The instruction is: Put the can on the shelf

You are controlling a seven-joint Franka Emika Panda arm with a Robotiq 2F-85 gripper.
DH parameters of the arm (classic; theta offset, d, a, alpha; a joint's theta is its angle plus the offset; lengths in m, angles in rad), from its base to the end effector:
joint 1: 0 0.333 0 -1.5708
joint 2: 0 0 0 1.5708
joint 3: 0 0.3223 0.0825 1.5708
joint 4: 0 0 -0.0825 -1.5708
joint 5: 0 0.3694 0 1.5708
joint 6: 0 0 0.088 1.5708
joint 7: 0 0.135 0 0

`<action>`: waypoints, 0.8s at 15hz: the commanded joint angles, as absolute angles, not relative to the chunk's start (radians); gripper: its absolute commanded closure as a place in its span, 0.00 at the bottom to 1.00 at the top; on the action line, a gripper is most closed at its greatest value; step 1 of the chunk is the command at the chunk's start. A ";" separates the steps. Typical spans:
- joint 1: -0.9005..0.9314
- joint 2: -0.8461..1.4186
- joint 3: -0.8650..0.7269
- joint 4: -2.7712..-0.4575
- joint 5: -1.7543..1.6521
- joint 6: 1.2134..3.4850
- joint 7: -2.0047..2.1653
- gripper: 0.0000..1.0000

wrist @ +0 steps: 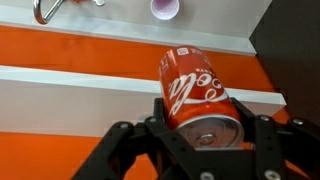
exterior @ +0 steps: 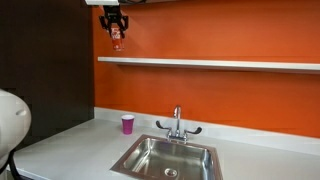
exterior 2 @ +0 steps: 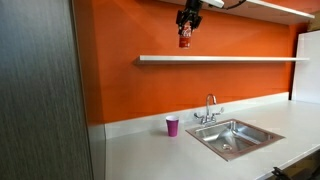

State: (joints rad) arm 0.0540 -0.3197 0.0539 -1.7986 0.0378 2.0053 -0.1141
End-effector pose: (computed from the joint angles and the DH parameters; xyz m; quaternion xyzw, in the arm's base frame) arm 0.4777 0.0601 0.7082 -0.9599 -0.1046 -0.2600 0.0093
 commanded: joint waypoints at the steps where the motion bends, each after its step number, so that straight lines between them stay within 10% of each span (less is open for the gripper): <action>1: 0.053 -0.243 0.060 -1.695 0.015 2.019 -0.083 0.61; 12: 0.049 -0.076 0.059 -1.538 -0.027 2.049 -0.044 0.61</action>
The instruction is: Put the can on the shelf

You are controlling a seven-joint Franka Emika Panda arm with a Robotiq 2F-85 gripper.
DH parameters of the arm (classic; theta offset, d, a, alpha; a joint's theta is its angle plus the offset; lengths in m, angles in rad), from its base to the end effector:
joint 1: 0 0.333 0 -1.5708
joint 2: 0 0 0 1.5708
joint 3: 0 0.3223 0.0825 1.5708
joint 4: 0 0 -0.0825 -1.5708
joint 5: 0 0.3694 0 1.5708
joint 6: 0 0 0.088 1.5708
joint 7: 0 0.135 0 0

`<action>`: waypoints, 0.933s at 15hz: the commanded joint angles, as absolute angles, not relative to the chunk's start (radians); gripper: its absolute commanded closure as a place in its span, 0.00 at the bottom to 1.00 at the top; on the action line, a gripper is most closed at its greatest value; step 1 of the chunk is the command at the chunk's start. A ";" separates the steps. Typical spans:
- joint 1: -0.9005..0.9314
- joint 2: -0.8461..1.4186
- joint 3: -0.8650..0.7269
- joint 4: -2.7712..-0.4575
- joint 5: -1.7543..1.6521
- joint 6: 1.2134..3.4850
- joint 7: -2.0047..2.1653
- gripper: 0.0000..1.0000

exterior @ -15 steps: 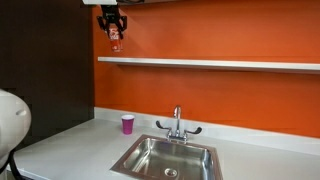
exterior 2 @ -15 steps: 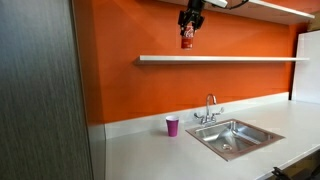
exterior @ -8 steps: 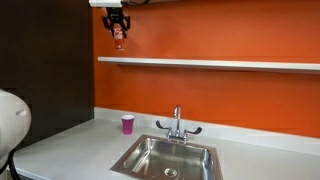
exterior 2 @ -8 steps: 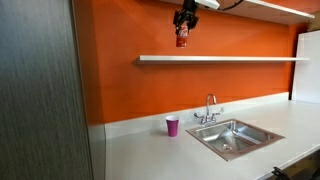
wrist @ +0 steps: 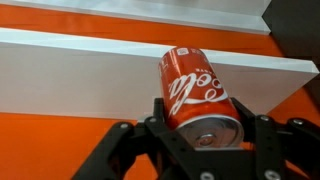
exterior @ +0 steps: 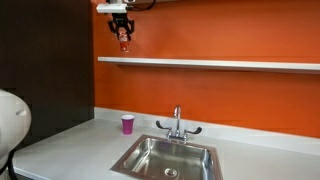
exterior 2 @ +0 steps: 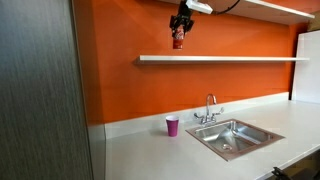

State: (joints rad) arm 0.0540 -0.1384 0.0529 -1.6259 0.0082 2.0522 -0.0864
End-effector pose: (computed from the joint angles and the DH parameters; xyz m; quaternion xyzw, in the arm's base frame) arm 0.5417 0.0613 0.7095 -0.9560 -0.0926 -0.2785 0.0033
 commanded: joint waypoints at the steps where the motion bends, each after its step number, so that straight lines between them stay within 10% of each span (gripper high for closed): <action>1: 0.050 -0.060 0.059 -1.521 -0.036 2.047 -0.037 0.61; 14: 0.055 0.077 0.051 -1.368 -0.065 1.986 0.020 0.61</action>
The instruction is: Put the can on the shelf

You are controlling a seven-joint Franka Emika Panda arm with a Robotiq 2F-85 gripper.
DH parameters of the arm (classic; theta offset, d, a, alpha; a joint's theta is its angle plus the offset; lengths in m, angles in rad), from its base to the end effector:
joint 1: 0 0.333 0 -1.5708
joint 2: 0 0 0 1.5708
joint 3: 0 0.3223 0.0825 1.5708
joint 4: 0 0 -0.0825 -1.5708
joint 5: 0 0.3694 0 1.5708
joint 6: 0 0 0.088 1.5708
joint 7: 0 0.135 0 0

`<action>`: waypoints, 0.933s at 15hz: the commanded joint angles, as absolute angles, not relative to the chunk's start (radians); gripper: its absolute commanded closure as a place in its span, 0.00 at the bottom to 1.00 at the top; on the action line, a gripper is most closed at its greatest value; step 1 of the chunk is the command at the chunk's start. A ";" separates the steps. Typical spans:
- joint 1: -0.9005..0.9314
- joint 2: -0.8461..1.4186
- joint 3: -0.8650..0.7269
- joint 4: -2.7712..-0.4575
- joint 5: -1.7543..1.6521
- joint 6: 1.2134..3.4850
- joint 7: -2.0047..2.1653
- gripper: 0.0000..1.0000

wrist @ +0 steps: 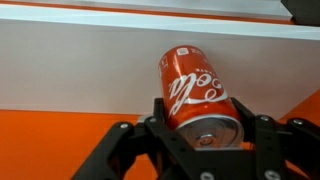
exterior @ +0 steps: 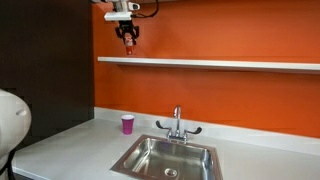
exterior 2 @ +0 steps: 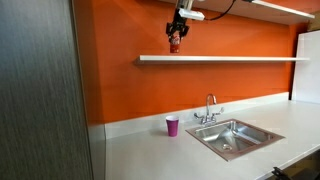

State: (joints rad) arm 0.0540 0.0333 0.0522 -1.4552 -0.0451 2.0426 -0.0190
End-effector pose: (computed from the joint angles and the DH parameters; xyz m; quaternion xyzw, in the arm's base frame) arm 0.5975 0.0594 0.6966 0.9595 0.0643 0.2741 0.0093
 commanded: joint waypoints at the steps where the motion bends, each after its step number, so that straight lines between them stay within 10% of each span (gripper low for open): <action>1: 0.056 0.085 0.051 -1.357 -0.066 1.975 0.026 0.61; 14: 0.059 0.164 0.034 -1.265 -0.074 1.914 0.071 0.61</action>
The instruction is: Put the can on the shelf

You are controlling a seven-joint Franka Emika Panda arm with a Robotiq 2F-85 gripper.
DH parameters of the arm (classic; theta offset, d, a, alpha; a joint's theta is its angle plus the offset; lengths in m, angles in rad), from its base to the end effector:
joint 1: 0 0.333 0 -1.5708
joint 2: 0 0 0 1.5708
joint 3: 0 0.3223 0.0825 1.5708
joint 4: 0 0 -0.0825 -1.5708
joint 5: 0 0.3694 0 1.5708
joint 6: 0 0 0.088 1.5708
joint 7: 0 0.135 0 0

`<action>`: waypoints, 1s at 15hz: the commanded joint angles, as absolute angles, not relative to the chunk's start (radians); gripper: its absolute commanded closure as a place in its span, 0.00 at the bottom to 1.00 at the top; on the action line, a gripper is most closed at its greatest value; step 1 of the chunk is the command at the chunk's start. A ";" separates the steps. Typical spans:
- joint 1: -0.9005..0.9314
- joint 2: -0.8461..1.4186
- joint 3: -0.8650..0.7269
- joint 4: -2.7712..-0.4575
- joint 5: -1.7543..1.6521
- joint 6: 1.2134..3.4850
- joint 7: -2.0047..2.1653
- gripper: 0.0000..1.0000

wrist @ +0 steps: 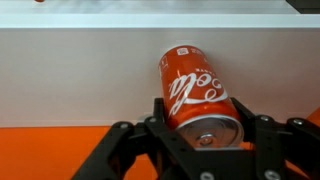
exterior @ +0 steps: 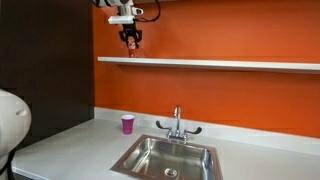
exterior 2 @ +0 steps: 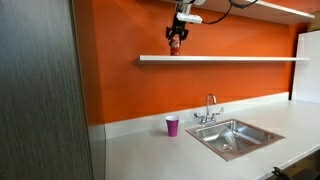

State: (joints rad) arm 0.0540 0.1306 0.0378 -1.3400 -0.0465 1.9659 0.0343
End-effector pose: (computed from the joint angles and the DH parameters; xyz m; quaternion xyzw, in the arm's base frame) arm 0.6225 0.0511 0.6840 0.9688 0.0305 0.2459 0.0052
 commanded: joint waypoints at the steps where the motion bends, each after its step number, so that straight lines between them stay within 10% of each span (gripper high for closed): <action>1: 0.060 0.169 0.033 -1.257 -0.075 1.906 0.075 0.61; 7: 0.062 0.206 0.027 -1.203 -0.085 1.867 0.102 0.60; 8: 0.061 0.215 0.025 -1.194 -0.089 1.862 0.105 0.11; 15: 0.055 0.280 0.003 -1.133 -0.088 1.847 0.124 0.00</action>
